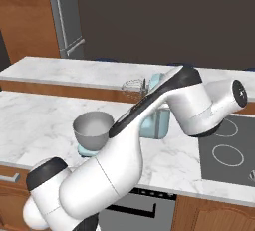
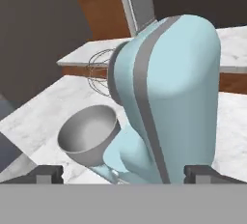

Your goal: Close the stand mixer head.

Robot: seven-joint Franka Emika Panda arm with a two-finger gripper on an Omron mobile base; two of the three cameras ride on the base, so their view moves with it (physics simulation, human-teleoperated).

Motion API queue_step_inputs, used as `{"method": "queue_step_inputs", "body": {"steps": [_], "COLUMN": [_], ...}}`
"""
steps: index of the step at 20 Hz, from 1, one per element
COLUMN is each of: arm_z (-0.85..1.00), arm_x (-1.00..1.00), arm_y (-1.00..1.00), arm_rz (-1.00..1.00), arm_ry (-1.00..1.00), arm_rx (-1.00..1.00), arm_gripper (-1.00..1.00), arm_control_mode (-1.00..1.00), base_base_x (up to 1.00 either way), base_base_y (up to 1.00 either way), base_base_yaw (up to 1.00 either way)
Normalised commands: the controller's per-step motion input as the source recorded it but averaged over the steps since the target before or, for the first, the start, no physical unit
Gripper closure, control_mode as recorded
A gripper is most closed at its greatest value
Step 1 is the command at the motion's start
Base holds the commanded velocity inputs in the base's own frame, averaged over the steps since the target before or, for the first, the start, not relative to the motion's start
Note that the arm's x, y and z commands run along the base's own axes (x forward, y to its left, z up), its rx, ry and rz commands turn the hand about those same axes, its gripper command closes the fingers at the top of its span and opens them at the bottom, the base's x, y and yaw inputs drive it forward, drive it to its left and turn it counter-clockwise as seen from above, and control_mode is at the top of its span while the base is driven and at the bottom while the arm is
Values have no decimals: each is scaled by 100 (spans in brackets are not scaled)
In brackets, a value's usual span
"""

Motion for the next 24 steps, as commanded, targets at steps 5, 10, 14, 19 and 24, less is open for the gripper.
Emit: {"method": "queue_step_inputs", "body": {"steps": [5, 10, 14, 19, 24], "arm_z": [0, -3, -17, -47, -72], "arm_x": [39, 59, 68, 62, 4], "arm_y": [-22, -6, 13, 77, 100], "arm_rz": [31, 19, 9, 10, 32], "arm_ry": [-30, -31, -35, -29, -4], "arm_rx": [0, -1, -7, -14, -18], "arm_gripper": [-100, -100, -100, -100, -100], "arm_control_mode": [-100, -100, -100, -100, -100], "base_base_x": [0, 0, 0, 0, 0], "base_base_y": [0, 0, 0, 0, 0], "base_base_yaw": [0, 0, 0, 0, 0]}}
